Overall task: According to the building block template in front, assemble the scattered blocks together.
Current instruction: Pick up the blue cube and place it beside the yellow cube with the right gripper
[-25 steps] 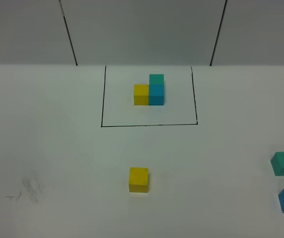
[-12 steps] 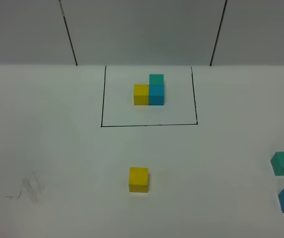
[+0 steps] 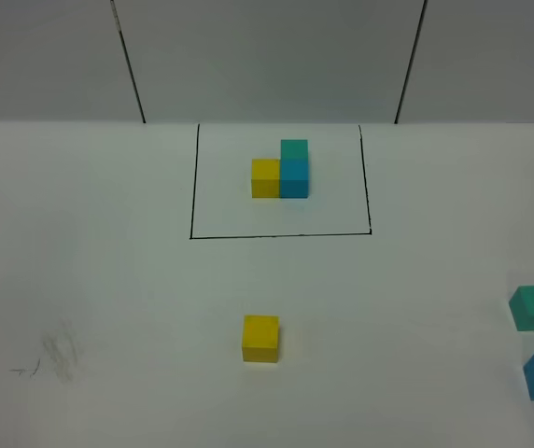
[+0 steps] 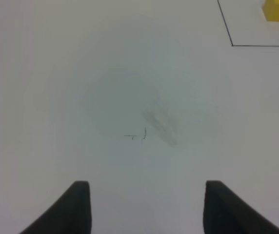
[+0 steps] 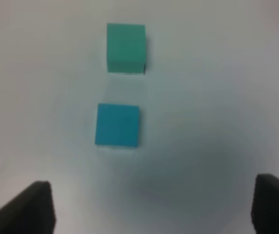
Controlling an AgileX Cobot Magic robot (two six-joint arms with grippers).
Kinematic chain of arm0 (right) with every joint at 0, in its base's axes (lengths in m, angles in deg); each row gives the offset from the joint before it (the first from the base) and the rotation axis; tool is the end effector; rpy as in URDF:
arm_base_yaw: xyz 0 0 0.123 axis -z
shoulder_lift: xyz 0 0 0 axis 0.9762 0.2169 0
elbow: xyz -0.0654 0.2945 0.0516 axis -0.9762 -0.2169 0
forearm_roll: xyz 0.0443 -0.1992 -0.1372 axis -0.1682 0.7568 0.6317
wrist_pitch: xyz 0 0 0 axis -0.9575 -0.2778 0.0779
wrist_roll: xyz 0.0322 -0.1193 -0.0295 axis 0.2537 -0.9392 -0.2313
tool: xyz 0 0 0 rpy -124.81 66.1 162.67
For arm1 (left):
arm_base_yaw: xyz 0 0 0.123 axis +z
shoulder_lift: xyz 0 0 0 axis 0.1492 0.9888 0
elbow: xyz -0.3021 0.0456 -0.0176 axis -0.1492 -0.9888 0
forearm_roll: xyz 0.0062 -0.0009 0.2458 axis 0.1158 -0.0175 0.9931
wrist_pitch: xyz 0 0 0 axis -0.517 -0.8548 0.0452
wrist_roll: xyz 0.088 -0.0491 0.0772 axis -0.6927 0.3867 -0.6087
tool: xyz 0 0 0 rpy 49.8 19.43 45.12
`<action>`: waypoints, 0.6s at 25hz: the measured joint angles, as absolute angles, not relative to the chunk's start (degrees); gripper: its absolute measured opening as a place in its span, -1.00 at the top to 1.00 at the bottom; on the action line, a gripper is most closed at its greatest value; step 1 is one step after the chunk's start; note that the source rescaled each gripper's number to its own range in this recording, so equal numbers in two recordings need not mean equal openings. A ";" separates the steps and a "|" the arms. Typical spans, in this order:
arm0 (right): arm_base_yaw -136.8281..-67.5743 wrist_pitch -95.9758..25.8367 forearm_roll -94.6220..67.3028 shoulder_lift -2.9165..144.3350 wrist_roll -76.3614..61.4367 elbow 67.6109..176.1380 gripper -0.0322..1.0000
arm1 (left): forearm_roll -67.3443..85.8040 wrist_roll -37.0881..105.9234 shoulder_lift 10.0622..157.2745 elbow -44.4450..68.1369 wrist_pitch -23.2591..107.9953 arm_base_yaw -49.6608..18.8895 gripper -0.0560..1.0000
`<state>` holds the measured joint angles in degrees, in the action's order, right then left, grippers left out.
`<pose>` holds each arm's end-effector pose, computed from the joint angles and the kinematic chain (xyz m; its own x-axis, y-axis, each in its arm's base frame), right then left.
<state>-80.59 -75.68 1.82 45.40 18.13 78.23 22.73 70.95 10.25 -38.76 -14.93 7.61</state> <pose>0.1421 -0.0050 0.2647 -0.8261 -0.0830 -0.5574 -0.0292 0.9941 -0.1048 -0.0010 0.0001 0.2590 -0.4528 -0.0354 -0.8909 -0.0026 0.9993 -0.0384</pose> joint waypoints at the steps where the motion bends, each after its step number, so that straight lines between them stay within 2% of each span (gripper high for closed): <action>1: -80.59 -75.25 2.11 48.36 18.07 78.88 -0.35 | 22.73 70.95 10.25 -38.76 -14.93 7.61 0.59; 6: -80.59 -73.86 2.59 60.00 17.12 81.41 -0.38 | 22.73 70.95 10.25 -38.76 -14.93 7.61 0.60; 12: -80.59 -70.55 2.59 69.16 16.81 83.49 -0.75 | 22.73 70.95 10.25 -38.76 -14.93 7.61 0.60; 15: -80.59 -67.68 2.59 72.04 18.77 83.92 -0.80 | 22.73 70.95 10.25 -38.76 -14.93 7.61 0.60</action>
